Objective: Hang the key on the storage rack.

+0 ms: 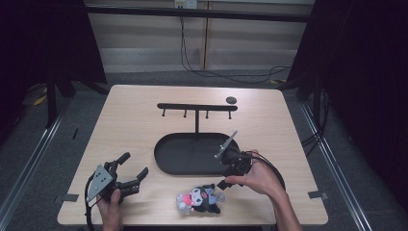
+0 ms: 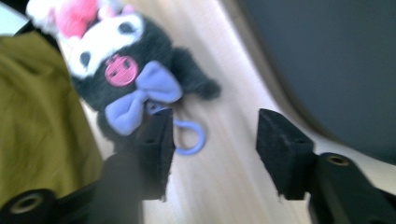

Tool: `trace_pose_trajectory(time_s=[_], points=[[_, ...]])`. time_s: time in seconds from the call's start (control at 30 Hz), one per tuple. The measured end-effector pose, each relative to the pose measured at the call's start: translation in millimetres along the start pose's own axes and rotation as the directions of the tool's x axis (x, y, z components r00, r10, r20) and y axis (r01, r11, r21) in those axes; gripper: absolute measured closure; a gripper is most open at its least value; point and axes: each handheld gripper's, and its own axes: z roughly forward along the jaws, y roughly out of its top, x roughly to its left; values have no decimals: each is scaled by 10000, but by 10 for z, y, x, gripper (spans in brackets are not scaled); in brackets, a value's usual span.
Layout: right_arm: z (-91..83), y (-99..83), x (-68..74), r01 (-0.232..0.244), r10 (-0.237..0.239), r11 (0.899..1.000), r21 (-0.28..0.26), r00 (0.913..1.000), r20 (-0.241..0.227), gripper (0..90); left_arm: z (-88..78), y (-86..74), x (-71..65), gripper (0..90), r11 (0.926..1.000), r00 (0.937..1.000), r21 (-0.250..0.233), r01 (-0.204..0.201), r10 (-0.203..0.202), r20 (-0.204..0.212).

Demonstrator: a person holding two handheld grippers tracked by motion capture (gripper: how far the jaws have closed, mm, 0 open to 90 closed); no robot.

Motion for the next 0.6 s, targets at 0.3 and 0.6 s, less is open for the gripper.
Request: trace_pose_trajectory(time_s=[0.3, 0.6], points=[[232, 61, 32, 943, -789, 9864, 1347, 9902, -1149, 537, -1, 1, 3, 153, 10000, 10000, 6, -58, 58, -8], [354, 145, 107, 2107, -1888, 9546, 2105, 9747, -1194, 586, -1, 0, 0, 153, 10000, 10000, -1, -21, 21, -12]])
